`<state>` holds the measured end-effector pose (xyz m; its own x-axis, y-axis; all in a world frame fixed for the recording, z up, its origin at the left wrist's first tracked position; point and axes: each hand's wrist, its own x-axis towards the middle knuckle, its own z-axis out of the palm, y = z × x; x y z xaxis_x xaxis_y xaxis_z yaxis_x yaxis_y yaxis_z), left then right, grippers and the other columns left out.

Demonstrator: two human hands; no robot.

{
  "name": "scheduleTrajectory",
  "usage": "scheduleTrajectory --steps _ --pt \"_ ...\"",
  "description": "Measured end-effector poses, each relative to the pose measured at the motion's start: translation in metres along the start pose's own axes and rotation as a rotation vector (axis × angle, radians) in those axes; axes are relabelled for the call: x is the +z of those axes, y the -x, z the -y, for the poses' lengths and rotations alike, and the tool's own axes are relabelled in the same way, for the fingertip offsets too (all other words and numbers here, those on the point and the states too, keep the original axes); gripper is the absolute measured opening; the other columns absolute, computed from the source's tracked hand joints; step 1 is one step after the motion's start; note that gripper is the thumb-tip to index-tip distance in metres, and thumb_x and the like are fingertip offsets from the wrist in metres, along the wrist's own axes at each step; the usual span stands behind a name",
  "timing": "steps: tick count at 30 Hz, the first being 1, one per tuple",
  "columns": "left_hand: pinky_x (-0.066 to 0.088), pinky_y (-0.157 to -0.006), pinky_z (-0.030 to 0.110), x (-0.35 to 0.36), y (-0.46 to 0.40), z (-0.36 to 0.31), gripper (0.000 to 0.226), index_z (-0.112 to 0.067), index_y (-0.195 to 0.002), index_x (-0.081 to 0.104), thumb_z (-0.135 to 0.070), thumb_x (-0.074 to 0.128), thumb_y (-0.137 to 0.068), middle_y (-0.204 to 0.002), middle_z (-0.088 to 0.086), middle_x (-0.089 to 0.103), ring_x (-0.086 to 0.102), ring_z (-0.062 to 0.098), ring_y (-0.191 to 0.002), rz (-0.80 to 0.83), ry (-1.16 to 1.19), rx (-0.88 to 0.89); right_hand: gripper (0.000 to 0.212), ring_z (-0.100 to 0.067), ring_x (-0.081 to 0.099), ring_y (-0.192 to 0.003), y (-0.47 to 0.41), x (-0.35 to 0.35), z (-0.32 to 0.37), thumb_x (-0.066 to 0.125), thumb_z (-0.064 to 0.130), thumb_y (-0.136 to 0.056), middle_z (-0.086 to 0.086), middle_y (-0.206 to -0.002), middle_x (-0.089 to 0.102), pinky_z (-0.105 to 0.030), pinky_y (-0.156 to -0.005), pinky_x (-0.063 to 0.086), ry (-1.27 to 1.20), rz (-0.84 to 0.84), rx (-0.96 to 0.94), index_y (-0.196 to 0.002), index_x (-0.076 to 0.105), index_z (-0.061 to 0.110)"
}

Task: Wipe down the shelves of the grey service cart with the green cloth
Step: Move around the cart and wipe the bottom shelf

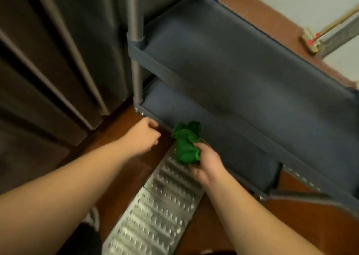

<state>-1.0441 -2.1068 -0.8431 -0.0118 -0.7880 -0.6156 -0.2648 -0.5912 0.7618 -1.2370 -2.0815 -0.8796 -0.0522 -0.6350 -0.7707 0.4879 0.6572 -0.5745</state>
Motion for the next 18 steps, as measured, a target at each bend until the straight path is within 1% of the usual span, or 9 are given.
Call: scheduleTrajectory --steps 2,3,5,8,10,12,13,15,18 --pt "0.043 -0.055 0.027 -0.012 0.062 -0.040 0.027 -0.009 -0.117 0.050 -0.002 0.052 -0.092 -0.099 0.016 0.064 0.059 0.020 -0.074 -0.017 0.090 -0.040 0.040 -0.026 0.064 -0.081 0.079 0.007 0.019 0.042 0.003 -0.095 -0.019 -0.110 0.067 -0.031 -0.067 0.051 -0.032 -0.004 0.022 -0.131 0.058 0.007" --pt "0.044 -0.058 0.028 -0.019 0.092 -0.064 0.026 -0.008 -0.119 0.050 -0.002 0.050 -0.093 -0.102 0.015 0.064 0.059 0.018 -0.075 -0.028 0.133 -0.034 0.040 -0.027 0.067 -0.088 0.121 0.013 0.034 0.042 0.002 -0.094 -0.018 -0.116 0.067 -0.032 -0.071 0.055 -0.051 0.017 0.024 -0.130 0.059 0.009" --pt "0.047 -0.063 0.029 -0.037 0.149 -0.112 0.024 -0.008 -0.118 0.051 -0.003 0.048 -0.094 -0.105 0.014 0.066 0.061 0.016 -0.076 -0.062 0.175 0.013 0.040 -0.024 0.071 -0.087 0.203 0.027 0.072 0.041 0.001 -0.094 -0.015 -0.113 0.070 -0.031 -0.068 0.058 -0.059 0.051 0.016 -0.126 0.061 0.011" --pt "0.053 -0.072 0.033 -0.064 0.231 -0.186 0.024 -0.008 -0.116 0.053 -0.001 0.043 -0.095 -0.108 0.014 0.067 0.066 0.018 -0.084 -0.071 0.126 0.115 0.041 -0.021 0.074 -0.080 0.319 0.047 0.136 0.039 0.001 -0.094 -0.011 -0.103 0.072 -0.029 -0.061 0.058 -0.124 0.087 -0.027 -0.128 0.060 0.013" --pt "0.055 -0.077 0.036 -0.079 0.285 -0.238 0.028 -0.007 -0.118 0.054 0.002 0.041 -0.094 -0.105 0.012 0.067 0.068 0.019 -0.088 -0.074 0.129 0.186 0.043 -0.021 0.073 -0.083 0.387 0.057 0.181 0.040 0.001 -0.094 -0.010 -0.104 0.072 -0.029 -0.063 0.058 -0.149 0.107 -0.087 -0.130 0.059 0.013" --pt "0.056 -0.079 0.036 -0.089 0.334 -0.288 0.028 -0.008 -0.116 0.055 0.002 0.041 -0.095 -0.102 0.011 0.068 0.069 0.022 -0.091 -0.064 0.152 0.275 0.043 -0.022 0.072 -0.086 0.449 0.065 0.224 0.042 0.001 -0.090 -0.011 -0.108 0.071 -0.032 -0.070 0.059 -0.175 0.123 -0.158 -0.127 0.061 0.013" --pt "0.056 -0.078 0.035 -0.092 0.356 -0.311 0.027 -0.009 -0.115 0.055 0.002 0.041 -0.095 -0.101 0.010 0.068 0.070 0.023 -0.091 -0.047 0.178 0.322 0.042 -0.023 0.070 -0.088 0.477 0.069 0.244 0.045 0.002 -0.086 -0.012 -0.109 0.070 -0.035 -0.076 0.058 -0.198 0.129 -0.201 -0.123 0.062 0.013" --pt "0.057 -0.075 0.032 -0.094 0.389 -0.353 0.027 -0.010 -0.114 0.056 0.002 0.040 -0.096 -0.098 0.009 0.069 0.070 0.023 -0.090 0.010 0.246 0.408 0.038 -0.025 0.068 -0.093 0.526 0.072 0.279 0.048 0.005 -0.082 -0.012 -0.111 0.069 -0.040 -0.089 0.052 -0.244 0.120 -0.293 -0.115 0.064 0.015" --pt "0.057 -0.073 0.033 -0.090 0.417 -0.409 0.026 -0.012 -0.112 0.057 0.001 0.041 -0.097 -0.094 0.008 0.070 0.070 0.024 -0.088 0.123 0.318 0.521 0.036 -0.027 0.063 -0.103 0.578 0.069 0.313 0.050 0.010 -0.079 -0.011 -0.115 0.067 -0.046 -0.103 0.043 -0.343 0.101 -0.418 -0.111 0.064 0.019"
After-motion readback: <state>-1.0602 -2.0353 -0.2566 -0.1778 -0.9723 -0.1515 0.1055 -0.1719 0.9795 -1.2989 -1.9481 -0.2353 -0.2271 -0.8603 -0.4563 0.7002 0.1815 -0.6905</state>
